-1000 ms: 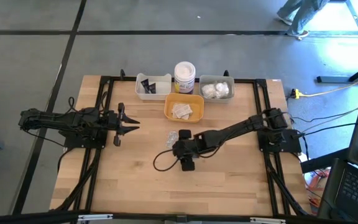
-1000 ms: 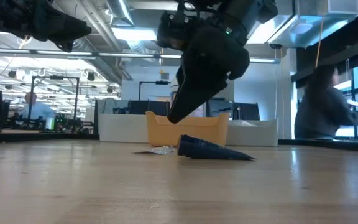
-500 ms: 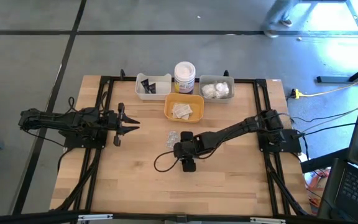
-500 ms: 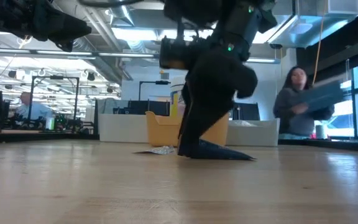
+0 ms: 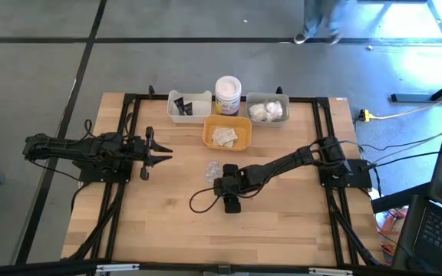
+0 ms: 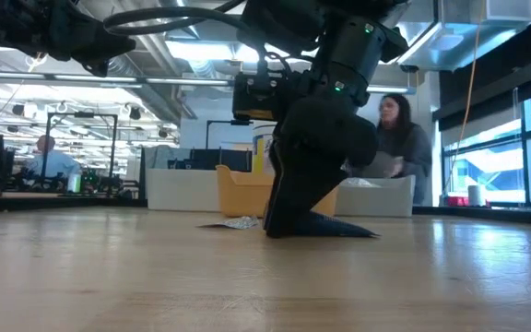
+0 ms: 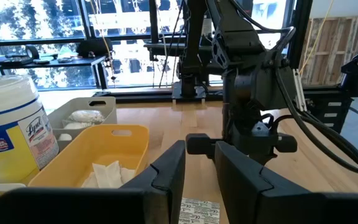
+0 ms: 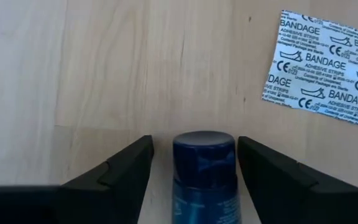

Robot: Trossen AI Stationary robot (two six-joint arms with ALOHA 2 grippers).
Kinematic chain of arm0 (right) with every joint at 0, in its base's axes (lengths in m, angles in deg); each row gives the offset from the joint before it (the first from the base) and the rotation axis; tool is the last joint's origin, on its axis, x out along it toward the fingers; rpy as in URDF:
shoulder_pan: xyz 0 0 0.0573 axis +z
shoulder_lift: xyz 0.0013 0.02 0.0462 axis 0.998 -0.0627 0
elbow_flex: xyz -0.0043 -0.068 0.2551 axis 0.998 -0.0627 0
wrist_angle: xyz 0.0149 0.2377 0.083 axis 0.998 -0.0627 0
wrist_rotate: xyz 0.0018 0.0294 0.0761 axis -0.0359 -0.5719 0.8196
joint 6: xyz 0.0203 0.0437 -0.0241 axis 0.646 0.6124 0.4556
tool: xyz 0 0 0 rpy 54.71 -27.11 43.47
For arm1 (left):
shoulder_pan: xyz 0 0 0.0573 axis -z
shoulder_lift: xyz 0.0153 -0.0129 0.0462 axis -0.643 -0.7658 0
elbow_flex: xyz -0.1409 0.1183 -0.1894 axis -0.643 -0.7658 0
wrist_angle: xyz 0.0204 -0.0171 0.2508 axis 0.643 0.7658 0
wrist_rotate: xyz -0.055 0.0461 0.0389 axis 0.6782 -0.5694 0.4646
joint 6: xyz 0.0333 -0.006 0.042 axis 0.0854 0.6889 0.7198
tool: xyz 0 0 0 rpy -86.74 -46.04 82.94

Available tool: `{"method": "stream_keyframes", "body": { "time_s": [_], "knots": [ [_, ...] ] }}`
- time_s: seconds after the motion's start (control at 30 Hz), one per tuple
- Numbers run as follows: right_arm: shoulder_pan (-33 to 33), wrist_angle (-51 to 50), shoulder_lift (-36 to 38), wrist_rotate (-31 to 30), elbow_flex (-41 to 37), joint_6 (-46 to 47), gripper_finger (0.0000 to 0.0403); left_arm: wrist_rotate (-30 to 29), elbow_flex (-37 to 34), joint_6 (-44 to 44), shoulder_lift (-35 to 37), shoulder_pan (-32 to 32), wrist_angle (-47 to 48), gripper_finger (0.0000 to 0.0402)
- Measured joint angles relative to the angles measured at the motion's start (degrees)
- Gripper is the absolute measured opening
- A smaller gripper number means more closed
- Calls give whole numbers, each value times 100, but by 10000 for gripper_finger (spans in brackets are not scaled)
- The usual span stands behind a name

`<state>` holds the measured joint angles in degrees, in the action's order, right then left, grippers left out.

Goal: Pick & Place Travel size toiletries
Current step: Put the blue shave cream into the white bin

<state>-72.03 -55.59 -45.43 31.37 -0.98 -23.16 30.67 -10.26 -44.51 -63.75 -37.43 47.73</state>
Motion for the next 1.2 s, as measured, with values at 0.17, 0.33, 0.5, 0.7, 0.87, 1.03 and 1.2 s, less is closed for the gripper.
{"method": "stream_keyframes", "body": {
  "time_s": [0.17, 0.33, 0.5, 0.7, 0.87, 1.03, 1.2],
  "knots": [
    [0, -14, -7, 24, 0, 136, 208, 0, 0, 2, -2, 0, 1, 86],
    [0, -17, -9, 119, 0, 142, 172, 0, 0, 0, -2, -2, 0, 86],
    [0, -33, -9, 133, 0, 146, 141, 0, 0, 2, -2, -2, 0, 86],
    [-4, -62, 26, 261, -7, 145, 143, 2, 0, 0, -2, 0, 1, 86],
    [-4, -269, 237, 282, -42, 146, 157, 2, -2, 0, -2, 0, 2, 86],
    [-2, -334, 554, 302, -31, 151, 114, 2, -4, 0, 0, 0, 0, 86],
    [-1, -398, 784, 439, -24, 169, 59, 1, -4, 0, -2, 0, 0, 86]
  ]
}}
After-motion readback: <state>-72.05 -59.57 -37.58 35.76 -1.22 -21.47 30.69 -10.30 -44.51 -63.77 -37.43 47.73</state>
